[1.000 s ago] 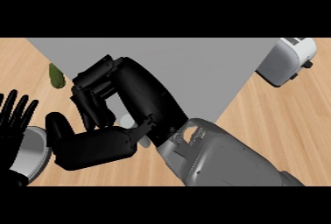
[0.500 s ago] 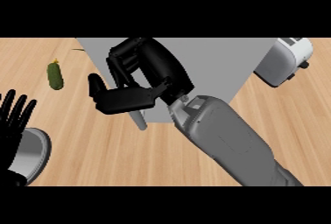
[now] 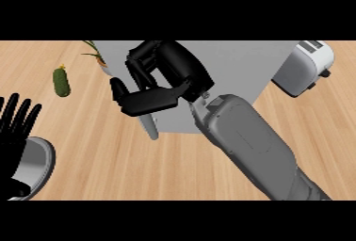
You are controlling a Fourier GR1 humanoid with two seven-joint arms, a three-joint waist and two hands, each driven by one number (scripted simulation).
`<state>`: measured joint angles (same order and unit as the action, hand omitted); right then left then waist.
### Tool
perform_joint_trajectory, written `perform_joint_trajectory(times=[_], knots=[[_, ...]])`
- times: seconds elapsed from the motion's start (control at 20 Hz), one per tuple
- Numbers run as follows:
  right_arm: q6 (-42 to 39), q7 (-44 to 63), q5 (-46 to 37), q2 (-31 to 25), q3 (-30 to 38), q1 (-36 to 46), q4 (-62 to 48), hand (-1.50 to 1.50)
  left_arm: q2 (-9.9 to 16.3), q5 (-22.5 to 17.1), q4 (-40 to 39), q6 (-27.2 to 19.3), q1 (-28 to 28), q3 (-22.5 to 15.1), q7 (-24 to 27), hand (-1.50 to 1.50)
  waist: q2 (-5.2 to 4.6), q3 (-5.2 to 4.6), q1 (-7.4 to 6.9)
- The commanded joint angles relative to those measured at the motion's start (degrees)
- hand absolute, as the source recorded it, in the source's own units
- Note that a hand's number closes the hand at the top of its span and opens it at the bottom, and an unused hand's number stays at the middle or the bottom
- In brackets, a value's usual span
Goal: Pick up the wine, place it into the cabinet and close the cabinet
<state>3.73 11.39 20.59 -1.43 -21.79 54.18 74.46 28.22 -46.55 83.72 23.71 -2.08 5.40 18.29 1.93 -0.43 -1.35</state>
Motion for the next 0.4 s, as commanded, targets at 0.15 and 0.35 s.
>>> perform_joint_trajectory(times=[0.15, 0.35], knots=[[-1.18, -2.50, -1.34, -6.17, 6.63, 0.95, -9.39, 1.50, 1.69, 0.07, -1.80, 0.56, 0.59, 1.86, -0.50, -1.50, -2.52, 0.37, 0.19], [-0.04, -4.16, -2.29, -4.62, 6.08, -0.05, -10.03, 1.50, 1.48, -0.47, -0.76, 2.34, -0.06, 0.32, -1.68, -1.50, -2.48, 0.36, -0.05]])
